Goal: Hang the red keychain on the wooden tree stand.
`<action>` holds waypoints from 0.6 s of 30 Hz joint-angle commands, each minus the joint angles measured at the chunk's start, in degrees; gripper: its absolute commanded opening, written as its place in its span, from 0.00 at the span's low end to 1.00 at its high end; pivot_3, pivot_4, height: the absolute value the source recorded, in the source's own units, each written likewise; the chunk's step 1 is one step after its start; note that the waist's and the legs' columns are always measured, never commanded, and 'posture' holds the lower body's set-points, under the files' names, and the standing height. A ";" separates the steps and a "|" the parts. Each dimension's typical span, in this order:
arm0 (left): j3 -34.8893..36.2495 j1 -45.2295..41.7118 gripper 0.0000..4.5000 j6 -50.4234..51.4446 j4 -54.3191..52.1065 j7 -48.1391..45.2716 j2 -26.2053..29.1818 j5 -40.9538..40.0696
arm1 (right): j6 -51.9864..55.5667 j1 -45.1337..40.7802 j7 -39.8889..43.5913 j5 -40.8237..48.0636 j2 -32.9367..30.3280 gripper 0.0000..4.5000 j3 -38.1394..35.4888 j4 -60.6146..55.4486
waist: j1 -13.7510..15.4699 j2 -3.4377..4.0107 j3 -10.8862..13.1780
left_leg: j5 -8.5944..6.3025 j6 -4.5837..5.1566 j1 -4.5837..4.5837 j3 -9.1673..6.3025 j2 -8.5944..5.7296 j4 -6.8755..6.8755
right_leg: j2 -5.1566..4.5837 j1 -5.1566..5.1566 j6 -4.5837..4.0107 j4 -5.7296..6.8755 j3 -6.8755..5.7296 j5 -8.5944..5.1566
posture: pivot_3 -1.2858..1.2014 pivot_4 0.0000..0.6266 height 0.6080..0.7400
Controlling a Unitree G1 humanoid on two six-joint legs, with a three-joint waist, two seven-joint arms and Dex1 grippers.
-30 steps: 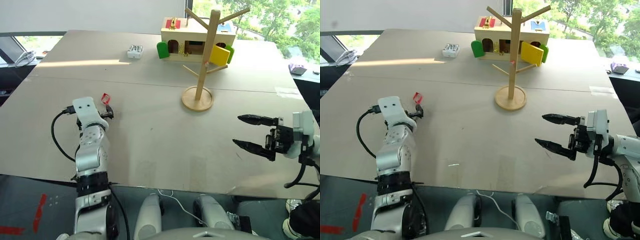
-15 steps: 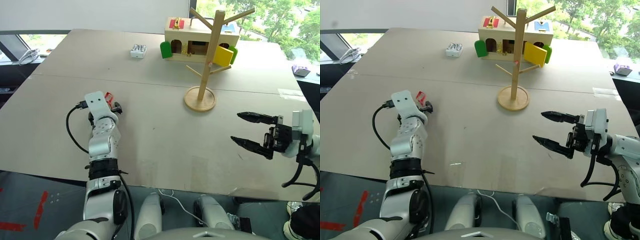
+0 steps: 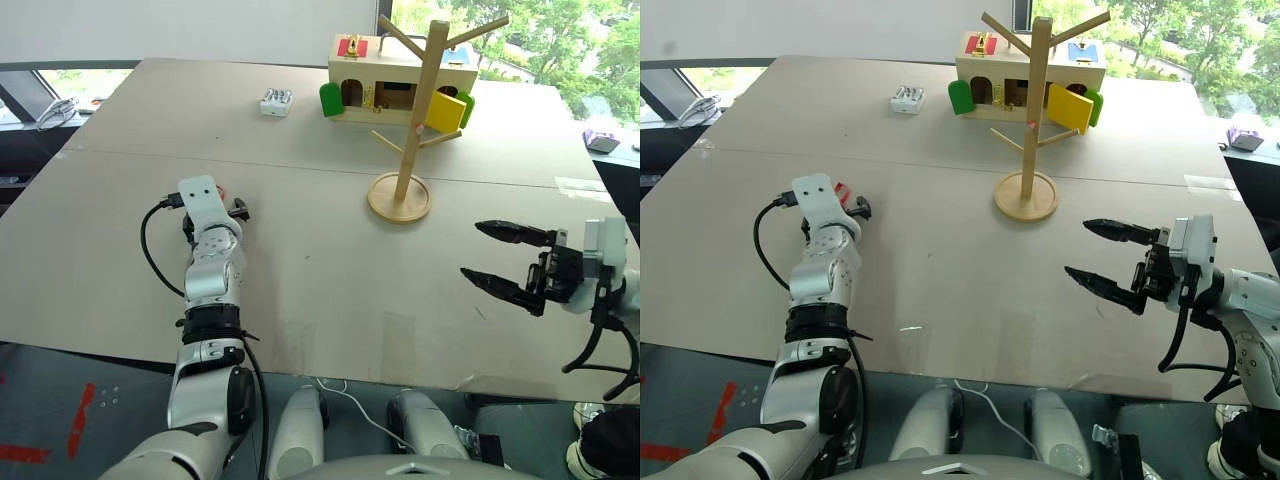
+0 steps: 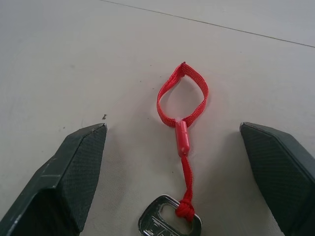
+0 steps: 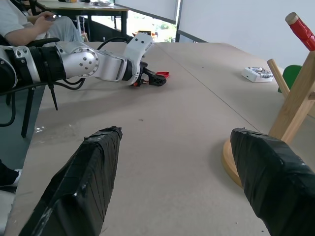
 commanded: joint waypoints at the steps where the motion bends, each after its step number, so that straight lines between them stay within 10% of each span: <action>1: 1.49 -0.41 1.00 -0.88 0.60 0.22 0.67 -0.82 | 0.23 -0.22 -0.66 0.86 0.06 0.85 -1.92 -1.84 | -0.01 0.00 0.00 | 0.00 0.00 0.00 0.00 0.00 0.00 | 0.00 0.00 0.00 0.00 0.00 0.00 | 0.52 0.24 0.96; 7: 2.28 -0.26 0.73 -1.01 1.01 0.10 0.93 -1.87 | 0.51 -0.32 -1.16 0.95 0.06 0.85 -1.95 -1.72 | 0.03 0.00 0.00 | 0.00 0.00 0.01 0.00 0.00 0.00 | 0.00 0.00 0.00 0.00 0.00 0.00 | 0.52 0.24 0.96; 13: 2.60 -0.36 0.06 -1.02 0.98 -0.11 0.68 -1.85 | 0.63 -0.54 -1.35 0.74 0.28 0.85 -1.86 -1.62 | 0.11 0.00 0.00 | 0.00 0.00 0.00 0.00 0.00 0.00 | -0.01 0.01 0.00 0.00 0.00 0.00 | 0.52 0.24 0.96; 18: 2.77 -0.41 0.01 -0.84 0.82 -0.38 0.46 -1.96 | 0.59 -0.54 -1.42 0.76 0.27 0.85 -2.00 -1.54 | 0.12 0.00 0.00 | 0.00 0.00 0.00 0.00 -0.01 0.01 | -0.02 0.02 0.00 0.00 -0.01 0.00 | 0.52 0.24 0.96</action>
